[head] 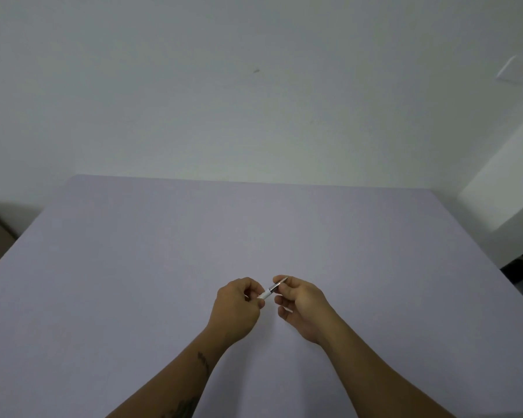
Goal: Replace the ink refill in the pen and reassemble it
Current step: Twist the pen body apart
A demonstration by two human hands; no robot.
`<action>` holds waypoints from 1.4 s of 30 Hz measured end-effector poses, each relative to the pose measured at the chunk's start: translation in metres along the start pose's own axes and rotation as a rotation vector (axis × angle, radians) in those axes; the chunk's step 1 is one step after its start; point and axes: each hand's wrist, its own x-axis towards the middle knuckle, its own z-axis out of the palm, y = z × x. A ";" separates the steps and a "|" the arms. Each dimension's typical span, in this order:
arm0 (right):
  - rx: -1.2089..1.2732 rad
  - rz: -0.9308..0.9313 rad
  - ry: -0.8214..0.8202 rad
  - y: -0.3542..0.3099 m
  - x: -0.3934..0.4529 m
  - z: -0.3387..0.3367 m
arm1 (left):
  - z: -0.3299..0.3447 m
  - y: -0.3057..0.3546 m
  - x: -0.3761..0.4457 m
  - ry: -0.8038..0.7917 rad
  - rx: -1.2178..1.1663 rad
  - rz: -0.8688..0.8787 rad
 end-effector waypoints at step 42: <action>-0.322 -0.272 -0.094 -0.007 -0.006 0.001 | -0.001 0.002 -0.005 0.010 0.015 0.087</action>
